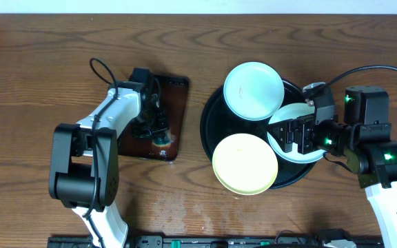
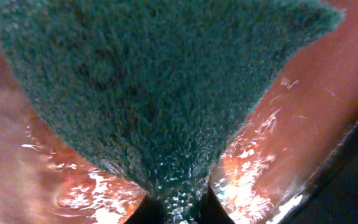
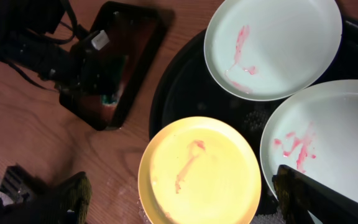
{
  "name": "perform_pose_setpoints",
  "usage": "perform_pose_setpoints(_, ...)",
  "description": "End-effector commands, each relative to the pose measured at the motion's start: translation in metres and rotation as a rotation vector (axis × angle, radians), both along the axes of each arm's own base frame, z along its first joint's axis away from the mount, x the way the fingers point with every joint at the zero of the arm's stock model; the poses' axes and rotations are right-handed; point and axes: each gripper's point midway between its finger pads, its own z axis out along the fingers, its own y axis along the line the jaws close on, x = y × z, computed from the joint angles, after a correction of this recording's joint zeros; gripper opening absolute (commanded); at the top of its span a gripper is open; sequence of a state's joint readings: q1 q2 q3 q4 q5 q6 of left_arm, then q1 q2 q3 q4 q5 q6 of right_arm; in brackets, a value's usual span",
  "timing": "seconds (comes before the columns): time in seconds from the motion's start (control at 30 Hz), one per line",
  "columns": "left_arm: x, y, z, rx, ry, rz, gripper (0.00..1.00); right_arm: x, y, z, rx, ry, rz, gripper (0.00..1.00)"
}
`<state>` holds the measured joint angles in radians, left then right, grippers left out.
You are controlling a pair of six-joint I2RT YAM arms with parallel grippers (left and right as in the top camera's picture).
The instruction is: Clean dirty plates on tray and stack at the side
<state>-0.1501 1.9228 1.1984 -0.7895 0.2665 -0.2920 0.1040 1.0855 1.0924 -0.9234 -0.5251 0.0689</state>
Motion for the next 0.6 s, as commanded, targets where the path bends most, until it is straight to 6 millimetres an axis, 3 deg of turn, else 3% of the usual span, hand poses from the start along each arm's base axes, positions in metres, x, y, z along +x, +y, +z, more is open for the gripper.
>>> perform_pose_setpoints(0.0, -0.002, 0.013, -0.005, 0.087, 0.027, 0.028, 0.08, 0.001, 0.001, 0.009, 0.018, -0.015, 0.003, 0.92)
perform_pose_setpoints(0.07, 0.002, 0.012, 0.012, 0.082, -0.001, 0.029, 0.09, 0.001, 0.001, 0.009, 0.018, -0.016, 0.002, 0.92)
perform_pose_setpoints(0.17, 0.012, 0.01, 0.039, 0.063, -0.086, 0.032, 0.78, 0.001, 0.001, 0.009, 0.018, -0.016, 0.002, 0.92)
perform_pose_setpoints(0.2, 0.016, 0.009, 0.046, 0.058, -0.118, 0.033, 0.92, 0.001, 0.001, 0.009, 0.018, -0.016, 0.002, 0.92)
perform_pose_setpoints(0.37, 0.034, 0.014, 0.063, 0.086, -0.241, -0.022, 0.9, 0.001, 0.001, 0.009, 0.018, -0.016, 0.002, 0.92)
perform_pose_setpoints(0.47, 0.041, 0.021, 0.054, 0.131, -0.254, -0.017, 0.79, 0.001, 0.001, 0.009, 0.018, -0.016, 0.002, 0.92)
perform_pose_setpoints(0.57, 0.039, 0.028, 0.032, 0.175, -0.224, 0.011, 0.74, 0.0, 0.001, 0.008, 0.018, -0.011, 0.002, 0.91)
